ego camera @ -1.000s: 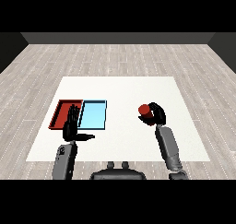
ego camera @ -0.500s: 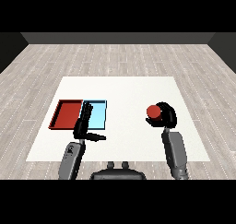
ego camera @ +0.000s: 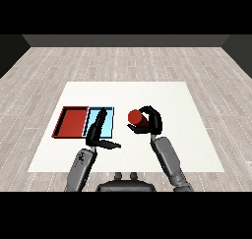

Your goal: Pick the red can and put it in the red box

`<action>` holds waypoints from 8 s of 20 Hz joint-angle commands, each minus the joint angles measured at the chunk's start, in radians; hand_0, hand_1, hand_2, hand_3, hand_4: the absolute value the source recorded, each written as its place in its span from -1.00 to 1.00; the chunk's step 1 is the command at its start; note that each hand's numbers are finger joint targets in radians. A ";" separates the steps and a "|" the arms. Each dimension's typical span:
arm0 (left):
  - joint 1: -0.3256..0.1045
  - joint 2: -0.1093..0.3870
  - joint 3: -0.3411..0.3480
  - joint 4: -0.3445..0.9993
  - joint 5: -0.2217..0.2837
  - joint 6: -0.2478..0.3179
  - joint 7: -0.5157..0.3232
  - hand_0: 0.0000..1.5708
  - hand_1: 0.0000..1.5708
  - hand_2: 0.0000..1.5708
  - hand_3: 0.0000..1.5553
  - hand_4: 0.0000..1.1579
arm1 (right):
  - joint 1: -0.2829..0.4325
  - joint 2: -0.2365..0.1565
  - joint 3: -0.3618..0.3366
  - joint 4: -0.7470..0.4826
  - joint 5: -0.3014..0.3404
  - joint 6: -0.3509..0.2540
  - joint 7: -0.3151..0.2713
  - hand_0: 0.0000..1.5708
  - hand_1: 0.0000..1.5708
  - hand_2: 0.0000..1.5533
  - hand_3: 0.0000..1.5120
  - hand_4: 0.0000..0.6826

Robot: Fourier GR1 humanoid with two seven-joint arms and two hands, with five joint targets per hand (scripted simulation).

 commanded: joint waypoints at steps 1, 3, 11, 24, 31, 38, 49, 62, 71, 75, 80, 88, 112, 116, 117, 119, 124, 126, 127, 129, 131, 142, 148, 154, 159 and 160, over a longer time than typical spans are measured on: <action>-0.024 -0.001 -0.071 0.100 -0.008 0.073 -0.014 -1.00 -1.00 -1.00 -1.00 -1.00 | -0.032 0.012 0.059 0.042 -0.010 -0.062 -0.058 0.83 0.83 0.83 0.85 0.86; -0.130 -0.001 -0.095 0.161 0.009 0.155 -0.014 -1.00 -1.00 -1.00 -1.00 -1.00 | -0.033 0.013 0.101 -0.006 -0.006 -0.096 -0.019 0.85 0.85 0.84 0.85 0.82; -0.163 -0.001 -0.120 0.310 0.063 0.172 -0.041 -1.00 -1.00 -1.00 -1.00 -1.00 | -0.015 0.013 0.133 -0.045 0.012 -0.096 -0.030 0.85 0.85 0.86 0.85 0.90; -0.181 -0.001 -0.198 0.389 0.169 0.225 -0.099 -1.00 -1.00 -1.00 -1.00 -1.00 | -0.008 0.013 0.131 -0.046 -0.011 -0.038 -0.052 0.87 0.87 0.85 0.83 0.94; -0.177 -0.001 -0.212 0.359 0.187 0.179 -0.084 -1.00 -1.00 -1.00 -1.00 -1.00 | 0.028 0.013 0.208 -0.051 -0.066 -0.108 -0.097 0.86 0.86 0.85 0.86 0.92; -0.235 -0.001 -0.241 0.435 0.255 0.206 -0.125 -1.00 -1.00 -1.00 -1.00 -1.00 | -0.090 0.013 0.262 0.001 -0.161 -0.169 -0.107 0.93 0.93 0.87 0.88 0.91; -0.278 -0.001 -0.299 0.443 0.355 0.366 -0.134 -1.00 -1.00 -1.00 -1.00 0.14 | -0.067 0.013 0.322 -0.002 -0.118 -0.220 -0.081 0.93 0.93 0.88 0.86 0.88; -0.317 -0.001 -0.292 0.441 0.367 0.517 -0.105 1.00 1.00 0.98 0.89 0.95 | -0.111 0.013 0.313 0.052 -0.178 -0.236 -0.133 0.89 0.89 0.86 0.84 0.89; -0.266 -0.001 -0.273 0.445 0.383 0.495 -0.289 1.00 1.00 1.00 0.95 0.98 | -0.100 0.003 0.327 0.035 -0.126 -0.232 -0.031 -1.00 -1.00 -1.00 -1.00 -1.00; -0.260 -0.001 -0.304 0.472 0.405 0.500 -0.332 1.00 1.00 1.00 0.95 0.98 | -0.093 0.013 0.317 0.033 -0.070 -0.220 0.012 -1.00 -1.00 -1.00 -1.00 -1.00; -0.272 -0.001 -0.272 0.491 0.378 0.541 -0.316 1.00 1.00 1.00 0.93 0.97 | -0.102 0.013 0.249 0.039 -0.100 -0.160 0.028 -1.00 -1.00 -1.00 -1.00 -1.00; -0.299 -0.001 -0.254 0.470 0.327 0.539 -0.259 1.00 1.00 1.00 0.91 0.96 | -0.085 0.013 0.244 -0.007 -0.053 -0.181 0.084 -1.00 -1.00 -1.00 -1.00 -1.00; -0.254 0.278 0.063 0.392 0.274 0.438 -0.137 1.00 1.00 1.00 0.92 0.93 | 0.275 -0.166 -0.042 -0.370 -0.195 0.017 0.099 -1.00 -1.00 -1.00 -1.00 -1.00; -0.265 0.413 0.090 0.376 0.229 0.435 -0.002 1.00 1.00 1.00 0.92 0.93 | 0.383 -0.184 -0.052 -0.352 -0.217 0.089 0.019 -1.00 -1.00 -1.00 -1.00 -1.00; -0.286 0.417 0.094 0.453 0.187 0.487 -0.017 1.00 1.00 1.00 0.92 0.97 | 0.445 -0.201 -0.067 -0.395 -0.246 0.113 0.001 -1.00 -1.00 -1.00 -1.00 -1.00; -0.266 0.492 0.112 0.526 0.182 0.432 0.001 1.00 1.00 0.96 0.89 0.94 | 0.417 -0.201 -0.098 -0.308 -0.276 0.151 -0.025 -1.00 -1.00 -1.00 -1.00 -1.00; -0.332 0.521 0.114 0.800 0.126 0.421 0.071 1.00 1.00 0.99 0.92 0.83 | 0.366 -0.194 -0.105 -0.274 -0.256 0.118 0.019 -1.00 -1.00 -1.00 -1.00 -1.00; -0.329 0.568 0.133 0.913 0.124 0.371 0.057 1.00 1.00 0.97 0.89 0.82 | 0.419 -0.180 -0.079 -0.241 -0.215 0.130 -0.056 -1.00 -1.00 -1.00 -1.00 -1.00; -0.359 0.562 0.120 0.988 0.098 0.382 0.079 1.00 1.00 0.97 0.89 0.81 | 0.394 -0.201 -0.118 -0.239 -0.252 0.146 -0.032 -1.00 -1.00 -1.00 -1.00 -1.00; -0.399 0.571 0.125 1.119 0.089 0.343 0.081 1.00 1.00 0.94 0.82 0.73 | 0.382 -0.174 -0.109 -0.224 -0.242 0.142 -0.073 -1.00 -1.00 -1.00 -1.00 -1.00; -0.447 0.575 0.110 1.225 0.048 0.361 0.123 0.57 0.57 0.46 0.37 0.59 | 0.347 -0.172 -0.118 -0.210 -0.247 0.129 -0.044 -1.00 -1.00 -1.00 -1.00 -1.00; -0.537 0.502 0.073 1.552 -0.024 0.183 0.071 -1.00 -1.00 -1.00 -1.00 -0.03 | 0.252 -0.185 -0.171 -0.041 -0.251 0.181 -0.099 -1.00 -1.00 -1.00 -1.00 -1.00; -0.592 0.529 0.173 1.567 0.051 0.223 0.023 -1.00 -1.00 -1.00 -1.00 -1.00 | 0.260 -0.164 -0.167 -0.044 -0.257 0.194 -0.120 -1.00 -1.00 -1.00 -1.00 -1.00; -0.569 0.465 0.394 1.318 0.296 0.030 -0.351 -0.40 -0.40 -0.40 -1.00 -1.00 | 0.296 -0.153 -0.156 -0.054 -0.273 0.224 -0.149 -1.00 -1.00 -1.00 -1.00 -1.00; -0.547 0.323 0.481 1.142 0.450 -0.175 -0.508 -1.00 -1.00 -1.00 -1.00 -1.00 | 0.283 -0.167 -0.139 -0.032 -0.234 0.217 -0.143 -1.00 -1.00 -1.00 -1.00 -1.00; -0.501 0.288 0.465 1.105 0.446 -0.190 -0.559 -1.00 -1.00 -1.00 -1.00 -1.00 | 0.292 -0.162 -0.130 -0.031 -0.223 0.218 -0.158 -1.00 -1.00 -1.00 -1.00 -1.00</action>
